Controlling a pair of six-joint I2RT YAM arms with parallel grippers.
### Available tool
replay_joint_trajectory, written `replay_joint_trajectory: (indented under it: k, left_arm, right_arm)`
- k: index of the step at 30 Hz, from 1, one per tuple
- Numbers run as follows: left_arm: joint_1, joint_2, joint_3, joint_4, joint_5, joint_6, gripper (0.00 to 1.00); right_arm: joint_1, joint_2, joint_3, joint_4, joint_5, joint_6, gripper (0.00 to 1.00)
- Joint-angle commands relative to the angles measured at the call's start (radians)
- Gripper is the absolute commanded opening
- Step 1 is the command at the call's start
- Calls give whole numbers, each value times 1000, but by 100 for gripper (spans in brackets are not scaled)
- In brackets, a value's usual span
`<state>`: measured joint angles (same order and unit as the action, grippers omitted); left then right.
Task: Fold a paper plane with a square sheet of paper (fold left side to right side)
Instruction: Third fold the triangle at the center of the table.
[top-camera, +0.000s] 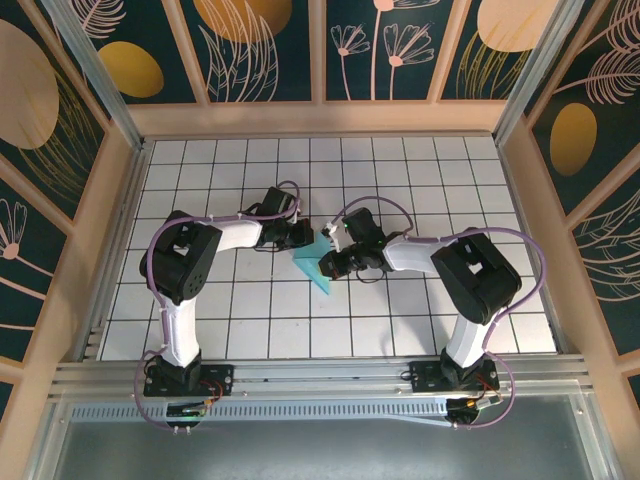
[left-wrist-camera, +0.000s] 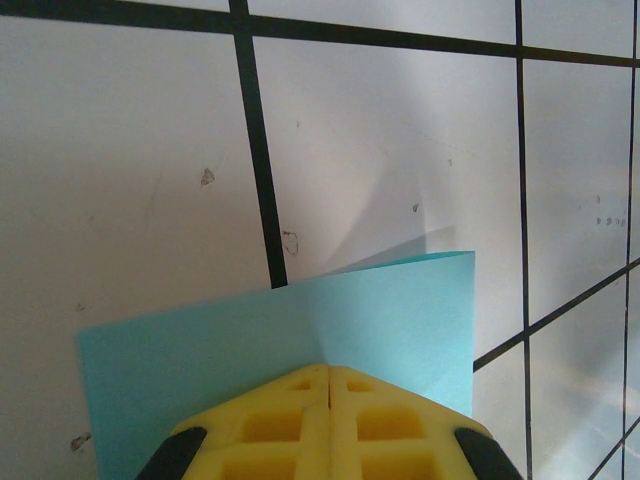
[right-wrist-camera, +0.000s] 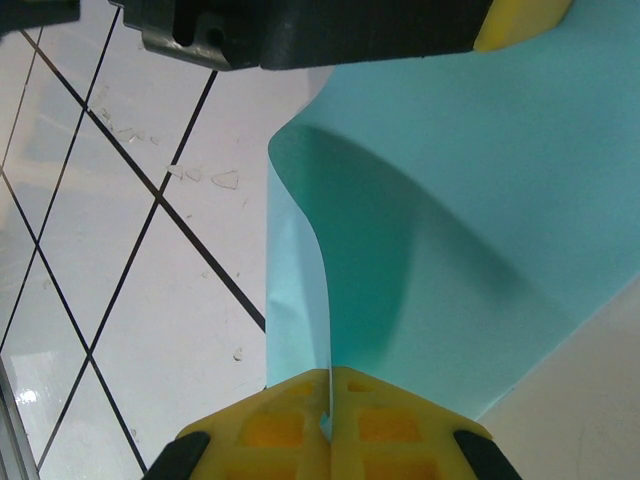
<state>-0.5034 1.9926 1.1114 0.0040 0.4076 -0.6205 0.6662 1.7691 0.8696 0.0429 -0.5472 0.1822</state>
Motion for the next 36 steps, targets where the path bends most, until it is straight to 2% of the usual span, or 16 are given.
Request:
replay_joint_trajectory:
  k: [1,22,36]
  left_arm:
    - [-4,46,-13,-75,-61,18,0]
    - [-6,52,-13,-72,-64,16,0]
    - [-6,53,-10,-77,-70,16,0]
  right_arm:
    - [-5,24,20,-18,-6,-16,4]
    - [-22,-44,-33,53,-95,33,27]
    - [-35,-77,-55,77,-136,40,27]
